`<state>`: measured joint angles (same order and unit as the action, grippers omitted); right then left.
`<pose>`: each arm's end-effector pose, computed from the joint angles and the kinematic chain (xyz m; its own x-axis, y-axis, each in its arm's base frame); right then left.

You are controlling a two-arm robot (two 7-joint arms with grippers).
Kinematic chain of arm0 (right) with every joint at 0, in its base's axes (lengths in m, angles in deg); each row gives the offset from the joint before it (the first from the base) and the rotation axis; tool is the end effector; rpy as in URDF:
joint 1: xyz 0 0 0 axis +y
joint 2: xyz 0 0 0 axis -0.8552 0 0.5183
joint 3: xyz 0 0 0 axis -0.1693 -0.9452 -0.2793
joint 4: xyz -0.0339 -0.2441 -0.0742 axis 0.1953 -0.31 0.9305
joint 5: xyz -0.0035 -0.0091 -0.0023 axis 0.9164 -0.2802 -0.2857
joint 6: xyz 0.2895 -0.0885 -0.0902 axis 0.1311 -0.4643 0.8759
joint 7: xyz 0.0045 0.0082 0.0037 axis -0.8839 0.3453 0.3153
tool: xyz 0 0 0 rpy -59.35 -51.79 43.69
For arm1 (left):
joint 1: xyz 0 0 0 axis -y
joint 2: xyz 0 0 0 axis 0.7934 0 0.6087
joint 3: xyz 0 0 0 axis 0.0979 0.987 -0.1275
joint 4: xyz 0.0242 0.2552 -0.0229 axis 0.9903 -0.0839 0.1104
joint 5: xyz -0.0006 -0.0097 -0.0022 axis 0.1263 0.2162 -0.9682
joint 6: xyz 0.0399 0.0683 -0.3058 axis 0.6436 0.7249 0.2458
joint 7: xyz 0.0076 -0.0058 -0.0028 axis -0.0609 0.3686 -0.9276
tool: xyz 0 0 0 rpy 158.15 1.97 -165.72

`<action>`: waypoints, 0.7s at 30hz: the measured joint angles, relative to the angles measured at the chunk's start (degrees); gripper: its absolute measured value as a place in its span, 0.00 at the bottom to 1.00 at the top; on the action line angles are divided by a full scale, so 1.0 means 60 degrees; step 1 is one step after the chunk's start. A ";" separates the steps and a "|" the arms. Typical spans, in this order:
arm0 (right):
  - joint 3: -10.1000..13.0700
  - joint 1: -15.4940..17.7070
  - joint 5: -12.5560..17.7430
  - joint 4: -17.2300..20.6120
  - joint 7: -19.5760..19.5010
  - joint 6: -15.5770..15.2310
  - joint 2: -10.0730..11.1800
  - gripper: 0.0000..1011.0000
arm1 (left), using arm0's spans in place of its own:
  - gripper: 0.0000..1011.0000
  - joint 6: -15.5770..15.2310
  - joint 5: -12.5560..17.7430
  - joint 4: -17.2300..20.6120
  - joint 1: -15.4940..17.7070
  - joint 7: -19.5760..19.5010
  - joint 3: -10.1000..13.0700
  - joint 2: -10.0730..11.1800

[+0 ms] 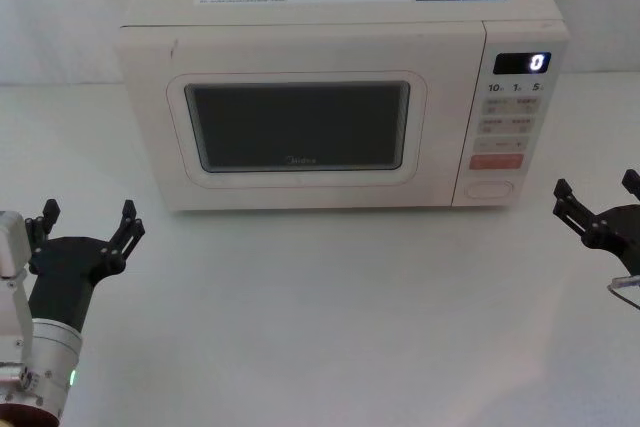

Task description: Press the button to open the microwave door with one hand; close the microwave door with the other hand.

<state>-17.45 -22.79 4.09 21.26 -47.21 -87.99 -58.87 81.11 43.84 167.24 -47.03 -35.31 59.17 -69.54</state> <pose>0.2991 -0.0489 -0.2497 0.1883 -0.9814 -0.0379 0.9820 0.1886 -0.0046 0.2932 0.0398 -0.2714 0.0285 0.9990 0.0331 -0.9981 0.0302 -0.0534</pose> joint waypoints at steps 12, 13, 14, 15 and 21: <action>0.0000 0.0001 0.0001 0.0000 0.0000 0.0000 0.0000 0.99 | 0.99 -0.0001 0.0000 0.0000 -0.0001 0.0000 0.0000 0.0000; 0.0000 0.0000 0.0001 0.0000 0.0000 0.0000 0.0000 0.99 | 0.99 -0.0001 0.0000 0.0000 0.0000 0.0000 0.0000 0.0000; 0.0000 0.0000 0.0000 -0.0001 0.0000 0.0000 0.0000 0.99 | 0.99 -0.0001 0.0000 0.0000 0.0000 0.0000 0.0000 0.0000; 0.0000 0.0000 0.0001 0.0000 0.0000 0.0000 0.0000 0.99 | 0.99 0.0000 0.0000 0.0000 -0.0001 0.0000 0.0000 0.0000; 0.0000 0.0001 0.0001 0.0000 0.0000 0.0000 0.0000 0.99 | 0.99 0.0000 0.0000 0.0000 -0.0001 0.0000 0.0000 0.0000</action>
<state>-17.45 -22.79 4.10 21.26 -47.21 -87.99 -58.87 81.11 43.85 167.24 -47.03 -35.31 59.17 -69.54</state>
